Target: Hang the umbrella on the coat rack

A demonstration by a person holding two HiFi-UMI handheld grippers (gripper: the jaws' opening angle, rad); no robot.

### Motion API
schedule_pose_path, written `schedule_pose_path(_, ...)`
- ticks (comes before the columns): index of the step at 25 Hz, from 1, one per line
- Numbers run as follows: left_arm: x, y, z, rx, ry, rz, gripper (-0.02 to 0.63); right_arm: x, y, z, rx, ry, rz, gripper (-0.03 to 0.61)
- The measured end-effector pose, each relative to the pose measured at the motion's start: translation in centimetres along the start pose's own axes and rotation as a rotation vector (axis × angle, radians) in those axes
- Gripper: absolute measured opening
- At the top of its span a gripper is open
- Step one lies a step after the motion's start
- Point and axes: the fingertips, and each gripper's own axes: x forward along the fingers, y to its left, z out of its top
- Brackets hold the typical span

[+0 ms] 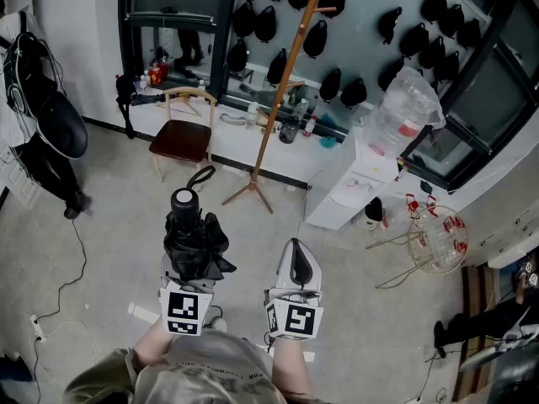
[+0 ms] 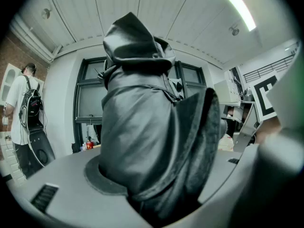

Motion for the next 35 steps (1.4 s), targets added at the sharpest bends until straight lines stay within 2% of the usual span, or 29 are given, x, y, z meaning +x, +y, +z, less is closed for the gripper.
schedule_pose_path(15,-0.2,-0.8,0.2,0.011,-0.008,0.001,0.288,-0.4,-0.5,0.2,-0.017,-0.003,0.009,-0.002)
schedule_pose_path(20,-0.2,-1.0,0.6,-0.001,-0.011,0.008,0.288,-0.5,-1.3,0.2,0.097,-0.039,0.048,0.000)
schedule_pose_path(22,-0.2,-0.7,0.9,0.000,-0.011,0.014,0.288,-0.3,-1.1,0.3,0.143,-0.041,0.088,0.026)
schedule_pose_path(23,-0.3,-0.4,1.1,0.001,-0.011,0.017,0.288,-0.1,-0.9,0.3,0.160,-0.037,0.107,0.106)
schedule_pose_path(25,-0.5,0.0,1.1,0.003,-0.008,0.021,0.288,0.0,-0.6,0.2,0.171,-0.027,0.129,0.324)
schedule_pose_path(35,1.0,1.8,-0.2,0.013,0.041,0.028,0.288,1.2,-0.9,-2.1,0.183,0.027,0.113,0.333)
